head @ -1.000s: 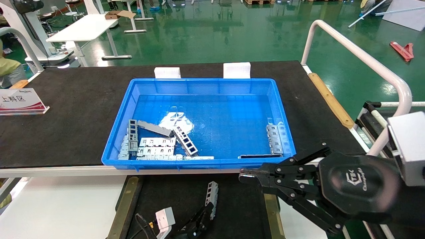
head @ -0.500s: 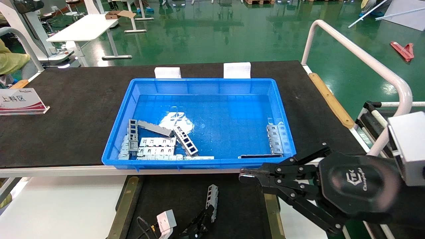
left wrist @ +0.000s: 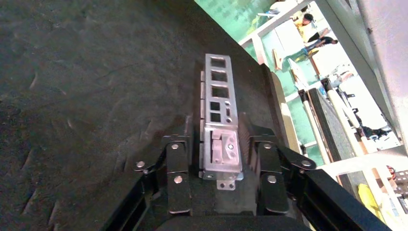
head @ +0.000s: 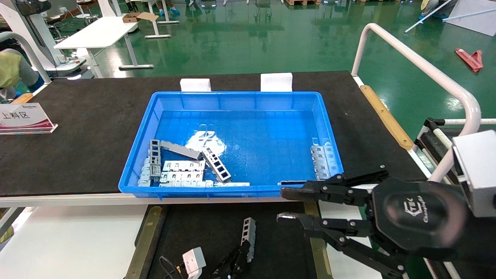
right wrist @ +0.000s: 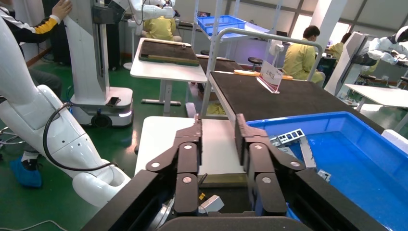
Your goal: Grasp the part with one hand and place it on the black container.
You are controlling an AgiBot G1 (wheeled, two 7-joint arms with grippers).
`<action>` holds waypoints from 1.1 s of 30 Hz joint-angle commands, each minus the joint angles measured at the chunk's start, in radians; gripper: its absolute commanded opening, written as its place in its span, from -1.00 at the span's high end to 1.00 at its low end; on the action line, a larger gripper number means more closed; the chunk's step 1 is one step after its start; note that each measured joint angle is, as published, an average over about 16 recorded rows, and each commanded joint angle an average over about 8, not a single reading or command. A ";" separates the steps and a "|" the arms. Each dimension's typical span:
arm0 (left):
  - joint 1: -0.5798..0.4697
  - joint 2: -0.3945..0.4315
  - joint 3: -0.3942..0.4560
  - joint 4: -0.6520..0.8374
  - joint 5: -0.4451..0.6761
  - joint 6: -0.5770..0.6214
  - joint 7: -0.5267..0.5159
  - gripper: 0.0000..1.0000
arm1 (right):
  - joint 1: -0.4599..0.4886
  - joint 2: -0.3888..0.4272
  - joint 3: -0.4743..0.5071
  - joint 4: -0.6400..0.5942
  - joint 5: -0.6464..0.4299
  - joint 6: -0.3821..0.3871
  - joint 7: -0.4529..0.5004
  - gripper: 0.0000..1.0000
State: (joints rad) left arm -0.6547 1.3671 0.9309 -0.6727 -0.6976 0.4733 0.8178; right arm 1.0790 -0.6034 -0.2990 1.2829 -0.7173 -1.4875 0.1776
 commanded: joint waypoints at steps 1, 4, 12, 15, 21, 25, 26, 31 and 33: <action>-0.001 0.000 0.010 0.000 -0.028 0.003 0.017 -1.00 | 0.000 0.000 0.000 0.000 0.000 0.000 0.000 -1.00; -0.007 -0.002 0.031 -0.001 -0.054 0.013 0.041 -1.00 | 0.000 0.000 0.000 0.000 0.000 0.000 0.000 -1.00; -0.039 -0.018 0.112 0.000 -0.045 0.062 0.084 -1.00 | 0.000 0.000 -0.001 0.000 0.000 0.000 0.000 -1.00; -0.055 -0.035 0.150 0.006 -0.011 0.087 0.077 -1.00 | 0.000 0.000 -0.001 0.000 0.001 0.000 0.000 -1.00; -0.086 -0.100 0.238 0.007 0.079 0.142 0.020 -1.00 | 0.000 0.000 -0.001 0.000 0.001 0.000 -0.001 -1.00; -0.111 -0.161 0.307 -0.016 0.148 0.181 -0.042 -1.00 | 0.000 0.001 -0.001 0.000 0.001 0.001 -0.001 -1.00; -0.118 -0.178 0.324 -0.024 0.166 0.191 -0.059 -1.00 | 0.000 0.001 -0.001 0.000 0.001 0.001 -0.001 -1.00; -0.162 -0.261 0.406 -0.071 0.254 0.239 -0.134 -1.00 | 0.000 0.001 -0.002 0.000 0.001 0.001 -0.001 -1.00; -0.181 -0.294 0.433 -0.094 0.286 0.258 -0.159 -1.00 | 0.000 0.001 -0.002 0.000 0.001 0.001 -0.001 -1.00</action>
State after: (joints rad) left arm -0.8349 1.0722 1.3572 -0.7730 -0.4178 0.7306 0.6627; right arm 1.0794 -0.6027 -0.3008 1.2829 -0.7161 -1.4868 0.1767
